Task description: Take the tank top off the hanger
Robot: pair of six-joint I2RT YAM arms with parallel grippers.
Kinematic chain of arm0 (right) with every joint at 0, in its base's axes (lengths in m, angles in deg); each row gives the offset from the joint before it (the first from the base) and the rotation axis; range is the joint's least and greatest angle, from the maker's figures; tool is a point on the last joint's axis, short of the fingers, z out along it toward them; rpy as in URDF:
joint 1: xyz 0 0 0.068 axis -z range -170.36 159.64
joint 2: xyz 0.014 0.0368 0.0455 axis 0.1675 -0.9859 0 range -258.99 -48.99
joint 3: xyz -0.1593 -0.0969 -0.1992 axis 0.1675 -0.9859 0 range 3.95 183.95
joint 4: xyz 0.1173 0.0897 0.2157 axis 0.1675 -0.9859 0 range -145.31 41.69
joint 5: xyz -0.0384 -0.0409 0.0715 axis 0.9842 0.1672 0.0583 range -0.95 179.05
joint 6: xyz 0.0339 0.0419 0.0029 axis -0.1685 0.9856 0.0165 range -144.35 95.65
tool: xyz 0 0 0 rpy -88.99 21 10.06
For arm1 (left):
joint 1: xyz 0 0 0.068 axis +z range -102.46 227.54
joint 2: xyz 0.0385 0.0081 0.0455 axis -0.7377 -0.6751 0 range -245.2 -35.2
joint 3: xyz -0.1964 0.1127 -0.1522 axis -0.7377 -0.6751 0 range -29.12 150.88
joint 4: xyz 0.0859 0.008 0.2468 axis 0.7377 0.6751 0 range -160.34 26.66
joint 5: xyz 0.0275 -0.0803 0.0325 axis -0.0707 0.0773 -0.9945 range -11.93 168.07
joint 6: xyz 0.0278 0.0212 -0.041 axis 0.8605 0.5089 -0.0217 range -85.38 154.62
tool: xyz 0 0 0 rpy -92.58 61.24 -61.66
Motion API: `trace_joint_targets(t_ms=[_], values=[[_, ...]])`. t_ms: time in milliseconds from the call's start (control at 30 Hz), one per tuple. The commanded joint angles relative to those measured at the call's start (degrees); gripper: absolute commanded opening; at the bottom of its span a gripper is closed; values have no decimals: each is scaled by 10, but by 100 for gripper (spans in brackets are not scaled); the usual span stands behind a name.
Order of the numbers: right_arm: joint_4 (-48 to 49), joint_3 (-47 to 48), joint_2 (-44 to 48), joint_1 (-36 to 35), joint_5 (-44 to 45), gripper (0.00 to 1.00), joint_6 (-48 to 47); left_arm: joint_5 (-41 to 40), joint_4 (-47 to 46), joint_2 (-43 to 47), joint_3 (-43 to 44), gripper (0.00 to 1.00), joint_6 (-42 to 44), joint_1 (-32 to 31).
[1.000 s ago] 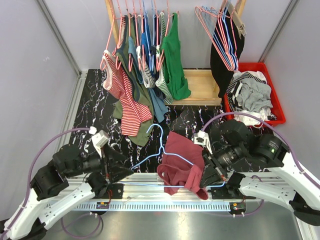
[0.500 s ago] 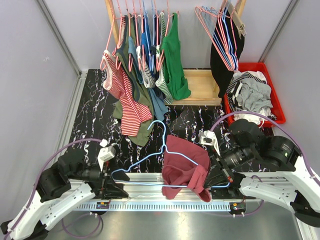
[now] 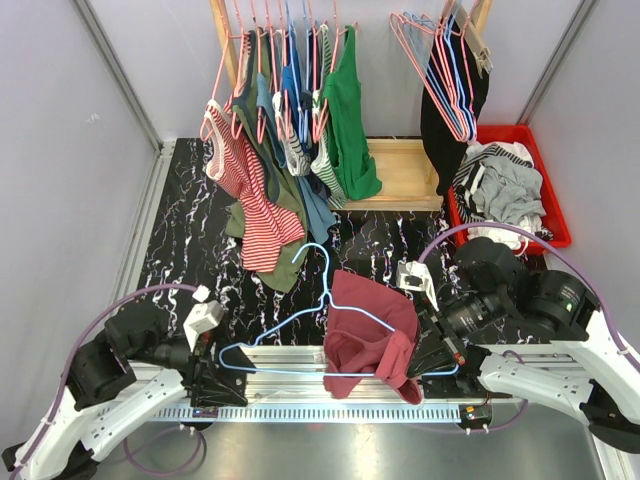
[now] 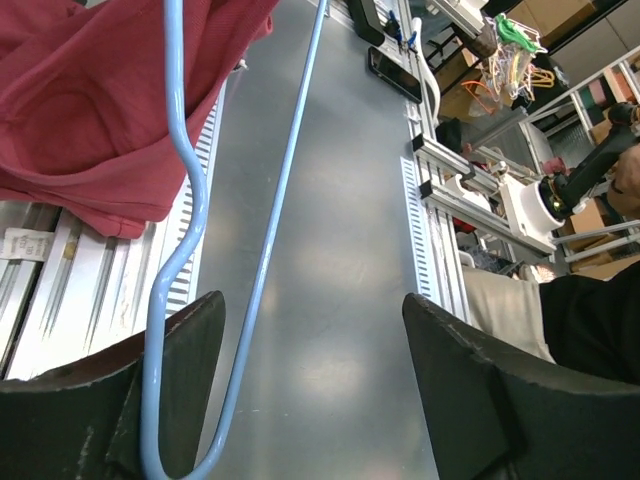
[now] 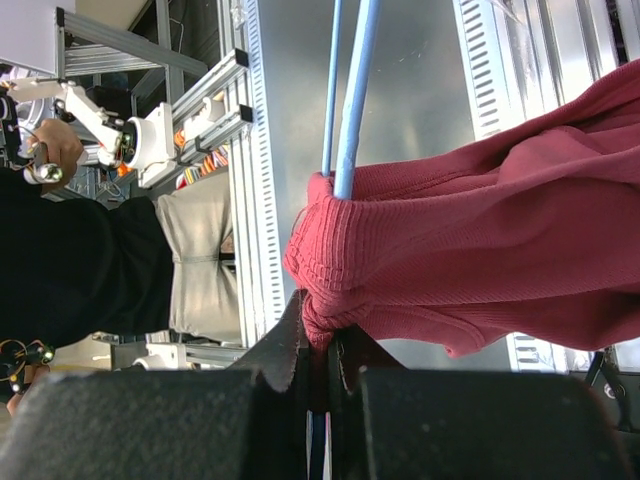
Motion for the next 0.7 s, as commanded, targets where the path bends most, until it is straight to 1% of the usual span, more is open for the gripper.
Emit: trace_joint_targets(t_ms=[0, 67, 100, 133, 167, 267, 333, 433, 467, 567, 600, 667], values=[[12, 4, 2, -5, -26, 0, -3, -18, 5, 6, 34, 76, 15, -2], [13, 0, 3, -5, -31, 0, -3, -21, -4, 10, 33, 78, 4, -7], [13, 0, 4, -5, -34, 0, -4, -31, -6, 13, 35, 80, 1, -7], [14, -1, 5, -5, -36, 0, -3, -41, -8, 16, 36, 85, -3, -10], [13, 0, 4, -5, -36, 0, -4, -51, -11, 19, 32, 87, -15, -15], [14, -2, 4, -5, -36, 0, -6, -56, -39, 27, 16, 88, -47, -31], [14, -2, 4, -5, -35, 0, -6, -52, -69, 37, 8, 86, -62, -39], [12, 2, 3, -5, -24, 0, -9, -31, -105, 48, -8, 71, -90, -50], [11, 2, 2, -6, -18, 0, -9, -16, -112, 49, -11, 59, -98, -52], [12, 4, -1, -5, -5, 0, -9, 5, -121, 55, -15, 45, -113, -53], [12, 4, -2, -5, -4, 0, -10, 6, -119, 54, -15, 35, -114, -53], [10, 5, -4, -5, -2, 0, -9, 6, -110, 56, -13, 25, -113, -53]])
